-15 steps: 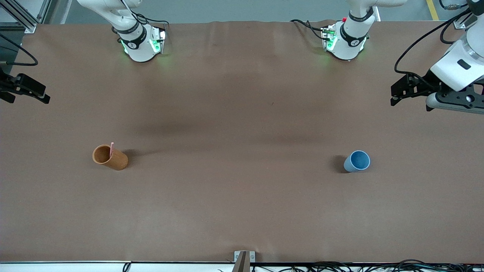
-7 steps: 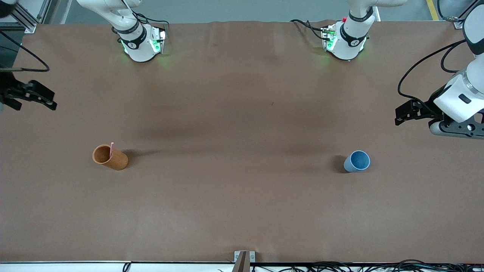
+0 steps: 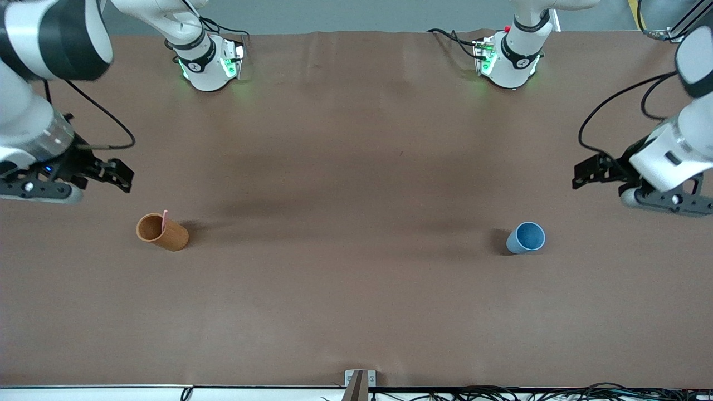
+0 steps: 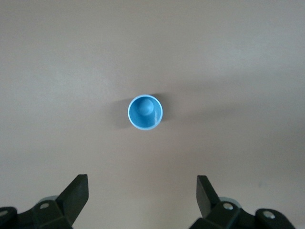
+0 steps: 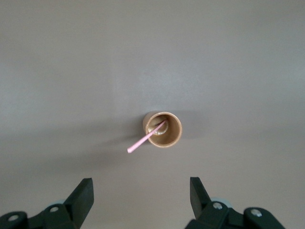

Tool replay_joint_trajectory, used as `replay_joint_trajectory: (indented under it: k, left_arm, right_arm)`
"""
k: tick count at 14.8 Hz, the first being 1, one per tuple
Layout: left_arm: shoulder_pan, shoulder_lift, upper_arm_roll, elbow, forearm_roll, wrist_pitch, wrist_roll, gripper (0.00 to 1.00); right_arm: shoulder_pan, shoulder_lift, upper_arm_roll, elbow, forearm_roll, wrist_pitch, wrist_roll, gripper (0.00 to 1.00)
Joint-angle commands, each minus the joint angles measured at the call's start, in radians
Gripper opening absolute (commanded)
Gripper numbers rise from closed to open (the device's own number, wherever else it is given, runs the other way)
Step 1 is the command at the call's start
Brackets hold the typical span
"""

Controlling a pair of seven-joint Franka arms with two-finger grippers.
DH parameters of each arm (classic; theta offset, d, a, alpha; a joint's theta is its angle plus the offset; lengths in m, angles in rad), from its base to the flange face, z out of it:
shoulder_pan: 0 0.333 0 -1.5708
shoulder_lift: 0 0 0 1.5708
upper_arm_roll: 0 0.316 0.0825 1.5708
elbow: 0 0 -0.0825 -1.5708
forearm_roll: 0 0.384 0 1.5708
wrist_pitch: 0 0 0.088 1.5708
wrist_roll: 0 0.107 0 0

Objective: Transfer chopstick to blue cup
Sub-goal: 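Lower the right gripper to the pink chopstick while the left gripper lowers to the cup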

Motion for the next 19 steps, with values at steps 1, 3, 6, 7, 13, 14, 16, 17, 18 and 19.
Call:
replay_joint_trajectory:
  k: [1, 3, 6, 7, 13, 14, 16, 17, 18, 19]
  left_arm:
    - [0.014, 0.157, 0.008, 0.002, -0.012, 0.135, 0.028, 1.0]
    - [0.014, 0.233, 0.011, -0.021, -0.004, 0.245, 0.028, 1.0]
    - [0.017, 0.329, 0.009, -0.073, -0.02, 0.408, 0.002, 1.0]
    - [0.017, 0.339, 0.009, -0.105, -0.02, 0.455, 0.0, 1.0]
    - [0.017, 0.313, 0.008, -0.216, -0.032, 0.525, -0.001, 1.0]
    - [0.017, 0.313, 0.008, -0.216, -0.03, 0.525, 0.0, 1.0]
    - [0.017, 0.308, 0.008, -0.21, -0.03, 0.517, 0.008, 1.0]
    - [0.017, 0.284, 0.009, -0.208, -0.032, 0.516, 0.011, 1.0]
    - [0.019, 0.259, 0.009, -0.21, -0.03, 0.508, 0.013, 1.0]
    - [0.022, 0.242, 0.011, -0.213, -0.032, 0.459, 0.017, 1.0]
  right_arm:
    - [0.011, 0.049, 0.001, -0.026, -0.017, 0.045, 0.092, 0.9]
    - [0.013, 0.089, 0.001, -0.026, -0.019, 0.05, 0.127, 0.91]
    - [0.026, 0.127, -0.001, -0.03, -0.022, 0.05, 0.153, 0.87]
    - [0.032, 0.13, -0.001, -0.047, -0.036, 0.05, 0.158, 0.83]
    - [0.094, 0.12, -0.001, -0.236, -0.188, 0.24, 0.238, 0.65]
    - [0.092, 0.118, -0.001, -0.257, -0.206, 0.262, 0.238, 0.63]
    - [0.092, 0.115, -0.001, -0.28, -0.228, 0.28, 0.238, 0.54]
    - [0.091, 0.115, -0.001, -0.282, -0.241, 0.28, 0.238, 0.46]
    - [0.092, 0.114, -0.001, -0.287, -0.264, 0.279, 0.238, 0.37]
    - [0.091, 0.112, -0.001, -0.29, -0.284, 0.28, 0.238, 0.31]
